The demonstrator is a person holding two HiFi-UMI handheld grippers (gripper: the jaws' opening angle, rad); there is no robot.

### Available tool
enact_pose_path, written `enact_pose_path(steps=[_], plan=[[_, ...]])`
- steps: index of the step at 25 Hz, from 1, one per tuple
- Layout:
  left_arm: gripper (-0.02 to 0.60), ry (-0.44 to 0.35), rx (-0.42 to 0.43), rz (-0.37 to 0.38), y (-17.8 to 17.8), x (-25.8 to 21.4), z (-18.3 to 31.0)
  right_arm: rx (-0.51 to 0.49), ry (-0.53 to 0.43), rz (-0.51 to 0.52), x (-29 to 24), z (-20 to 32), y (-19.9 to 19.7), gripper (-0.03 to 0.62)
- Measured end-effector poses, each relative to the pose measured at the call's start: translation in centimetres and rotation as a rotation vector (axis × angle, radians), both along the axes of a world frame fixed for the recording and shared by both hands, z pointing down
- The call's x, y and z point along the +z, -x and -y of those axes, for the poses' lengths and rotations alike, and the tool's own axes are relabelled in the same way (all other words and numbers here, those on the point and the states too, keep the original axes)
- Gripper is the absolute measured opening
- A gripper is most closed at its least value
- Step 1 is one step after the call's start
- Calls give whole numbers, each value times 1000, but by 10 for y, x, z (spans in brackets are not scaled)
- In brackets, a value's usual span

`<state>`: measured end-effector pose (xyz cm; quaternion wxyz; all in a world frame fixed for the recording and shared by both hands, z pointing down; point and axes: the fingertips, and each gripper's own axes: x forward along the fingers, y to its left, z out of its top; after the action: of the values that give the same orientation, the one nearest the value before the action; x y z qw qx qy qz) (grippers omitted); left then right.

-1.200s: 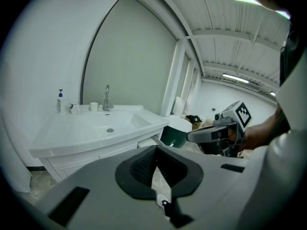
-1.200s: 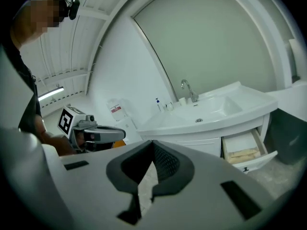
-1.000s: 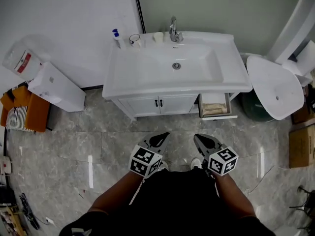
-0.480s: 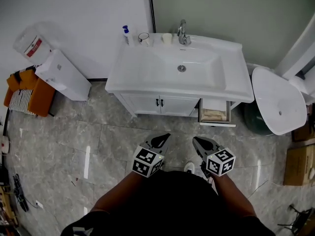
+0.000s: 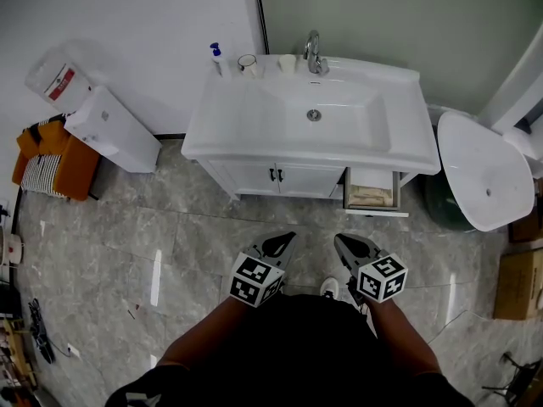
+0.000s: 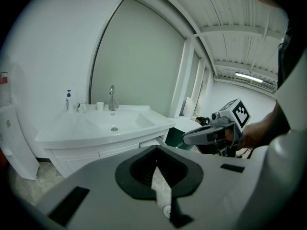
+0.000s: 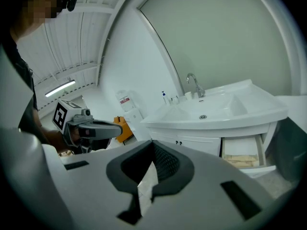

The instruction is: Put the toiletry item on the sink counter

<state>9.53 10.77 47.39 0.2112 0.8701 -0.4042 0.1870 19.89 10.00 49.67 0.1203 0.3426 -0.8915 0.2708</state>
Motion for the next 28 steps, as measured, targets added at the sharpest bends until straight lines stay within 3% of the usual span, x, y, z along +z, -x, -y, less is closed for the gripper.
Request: enact_pose_path(steps=[28], plan=[[0, -11, 22, -2, 0, -2, 6, 21, -3, -3, -1, 4, -2, 3]])
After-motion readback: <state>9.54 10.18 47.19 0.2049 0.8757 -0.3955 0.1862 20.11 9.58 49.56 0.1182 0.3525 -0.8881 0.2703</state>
